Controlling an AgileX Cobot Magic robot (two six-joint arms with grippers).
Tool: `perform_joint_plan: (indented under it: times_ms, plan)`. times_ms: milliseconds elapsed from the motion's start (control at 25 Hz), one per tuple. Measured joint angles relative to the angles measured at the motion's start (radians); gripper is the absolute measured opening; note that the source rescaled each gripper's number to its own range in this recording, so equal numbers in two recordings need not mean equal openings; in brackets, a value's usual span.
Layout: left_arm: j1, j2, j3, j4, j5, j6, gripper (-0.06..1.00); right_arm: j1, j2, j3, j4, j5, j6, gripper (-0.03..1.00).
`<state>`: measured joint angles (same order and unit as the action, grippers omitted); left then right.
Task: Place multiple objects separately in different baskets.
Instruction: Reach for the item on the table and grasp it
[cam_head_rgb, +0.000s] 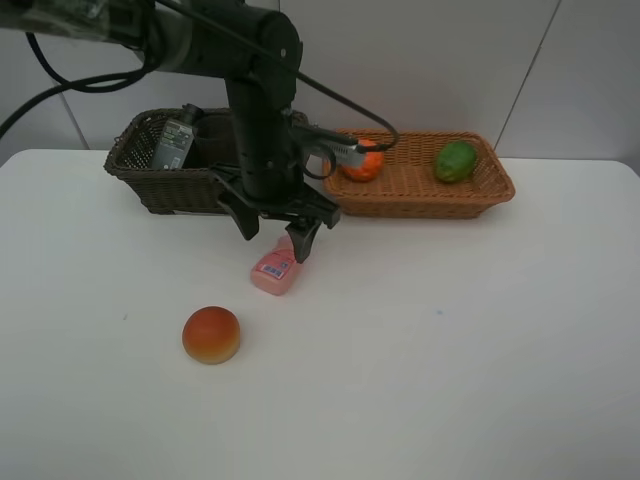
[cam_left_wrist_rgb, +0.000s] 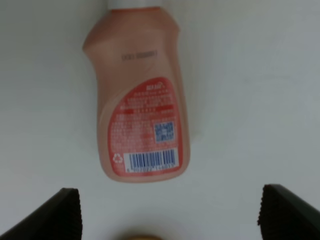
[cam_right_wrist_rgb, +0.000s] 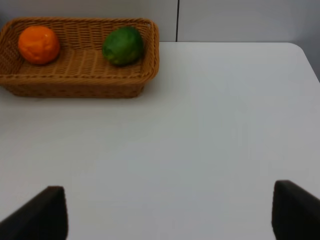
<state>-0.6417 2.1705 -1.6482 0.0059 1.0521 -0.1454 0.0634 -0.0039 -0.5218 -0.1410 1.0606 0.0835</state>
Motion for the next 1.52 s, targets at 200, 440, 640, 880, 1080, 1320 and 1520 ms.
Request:
perform_joint_plan:
  times_ms: [200, 440, 640, 880, 1080, 1320, 1520]
  plan:
    - [0.004, 0.057, 0.001, 0.001, -0.046, -0.010, 0.92, 0.000, 0.000, 0.000, 0.000, 0.000, 0.000, 0.70]
    - [0.013, 0.085, 0.001, 0.023, -0.069, -0.048, 0.92, 0.000, 0.000, 0.000, 0.000, 0.000, 0.000, 0.70]
    - [0.022, 0.085, 0.001, 0.045, -0.105, -0.073, 0.92, 0.000, 0.000, 0.000, 0.000, 0.000, 0.000, 0.70]
    - [0.022, 0.099, 0.001, 0.048, -0.135, -0.073, 0.92, 0.000, 0.000, 0.000, 0.000, 0.000, 0.000, 0.70]
    - [0.022, 0.119, 0.001, 0.048, -0.150, -0.073, 0.92, 0.000, 0.000, 0.000, 0.000, 0.000, 0.000, 0.70]
    - [0.022, 0.138, 0.001, 0.048, -0.157, -0.073, 0.92, 0.000, 0.000, 0.000, 0.000, 0.000, 0.000, 0.70]
    - [0.022, 0.144, 0.001, 0.048, -0.158, -0.073, 0.92, 0.000, 0.000, 0.000, 0.000, 0.000, 0.000, 0.70]
